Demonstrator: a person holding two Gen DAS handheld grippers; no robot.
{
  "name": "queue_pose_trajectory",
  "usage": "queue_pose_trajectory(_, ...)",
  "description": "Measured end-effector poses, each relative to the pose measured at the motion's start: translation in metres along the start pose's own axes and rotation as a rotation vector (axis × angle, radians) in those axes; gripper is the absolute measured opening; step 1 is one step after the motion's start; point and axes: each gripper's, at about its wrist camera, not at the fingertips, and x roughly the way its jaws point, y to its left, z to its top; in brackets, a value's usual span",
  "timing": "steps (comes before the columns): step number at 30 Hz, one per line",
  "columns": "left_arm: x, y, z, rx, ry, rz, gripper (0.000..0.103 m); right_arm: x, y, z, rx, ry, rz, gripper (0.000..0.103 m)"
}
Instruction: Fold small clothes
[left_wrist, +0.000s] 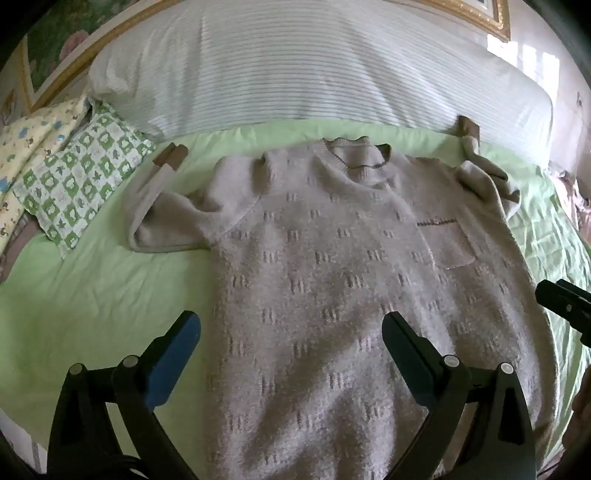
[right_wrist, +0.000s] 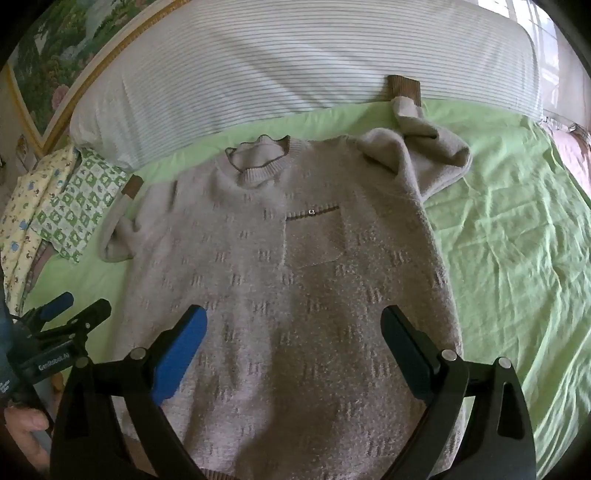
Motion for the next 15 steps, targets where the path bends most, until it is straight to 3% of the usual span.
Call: queue_pose_trajectory(15,-0.0017,-0.004,-0.0098,0.006,0.005,-0.007,0.099,-0.003,0.0016,-0.0046,-0.014,0.013,0.002,0.095)
